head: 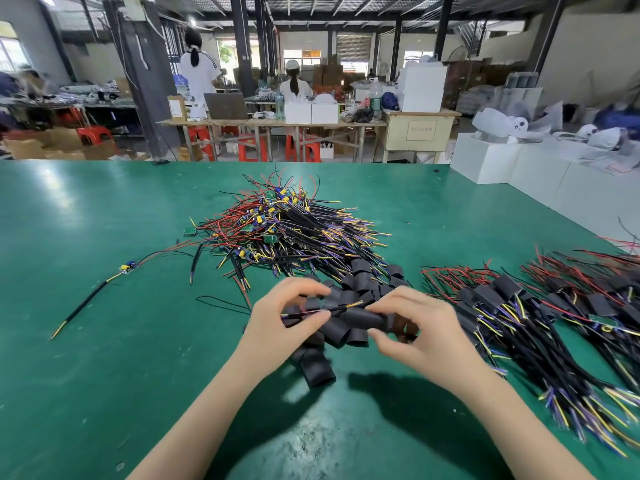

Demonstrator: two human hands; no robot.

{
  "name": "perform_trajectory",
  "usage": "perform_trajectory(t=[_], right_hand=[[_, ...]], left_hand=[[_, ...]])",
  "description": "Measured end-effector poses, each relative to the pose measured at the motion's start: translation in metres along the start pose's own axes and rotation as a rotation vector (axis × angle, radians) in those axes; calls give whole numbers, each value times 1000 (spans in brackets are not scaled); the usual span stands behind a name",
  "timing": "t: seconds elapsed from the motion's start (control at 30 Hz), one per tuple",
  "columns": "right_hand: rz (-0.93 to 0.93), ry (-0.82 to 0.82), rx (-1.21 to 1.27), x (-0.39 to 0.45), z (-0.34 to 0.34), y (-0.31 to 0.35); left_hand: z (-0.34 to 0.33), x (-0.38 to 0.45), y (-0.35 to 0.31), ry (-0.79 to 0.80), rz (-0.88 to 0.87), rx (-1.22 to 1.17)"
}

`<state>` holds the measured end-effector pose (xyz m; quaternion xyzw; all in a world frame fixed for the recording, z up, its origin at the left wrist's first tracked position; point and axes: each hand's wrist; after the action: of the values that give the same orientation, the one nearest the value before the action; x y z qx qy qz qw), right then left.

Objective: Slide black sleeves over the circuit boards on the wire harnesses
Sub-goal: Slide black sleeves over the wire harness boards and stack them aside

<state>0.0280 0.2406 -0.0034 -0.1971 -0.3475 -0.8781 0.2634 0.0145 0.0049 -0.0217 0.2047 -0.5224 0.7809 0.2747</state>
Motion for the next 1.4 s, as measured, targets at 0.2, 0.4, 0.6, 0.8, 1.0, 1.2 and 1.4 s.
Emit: perform_trajectory(t=[0.2, 0.4, 0.6, 0.8, 1.0, 1.2, 1.4], right_hand=[[-219, -505, -341, 0, 49, -30], [-769, -503, -680, -13, 79, -63], [-572, -614, -670, -7, 68, -64], [-367, -266, -553, 2, 19, -42], [-406, 150, -728, -1, -10, -43], [-385, 184, -649, -1, -12, -43], [-414, 184, -563, -6, -14, -43]], left_hand=[[8, 4, 4, -178, 95, -39], [4, 4, 2, -148, 75, -21], [4, 4, -2, -132, 80, 13], [8, 5, 2, -154, 104, 94], [15, 14, 21, -123, 156, 299], [27, 56, 58, 17, 224, 573], [38, 82, 99, 458, 363, 915]])
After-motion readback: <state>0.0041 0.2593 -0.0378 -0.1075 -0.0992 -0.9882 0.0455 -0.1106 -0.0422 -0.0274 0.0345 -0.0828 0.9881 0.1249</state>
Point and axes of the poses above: each hand's wrist, its own x-axis towards the middle knuckle, its own z-axis out of the back of the hand, y = z × x, and after that the axes turned 7 degrees about -z, right-handed
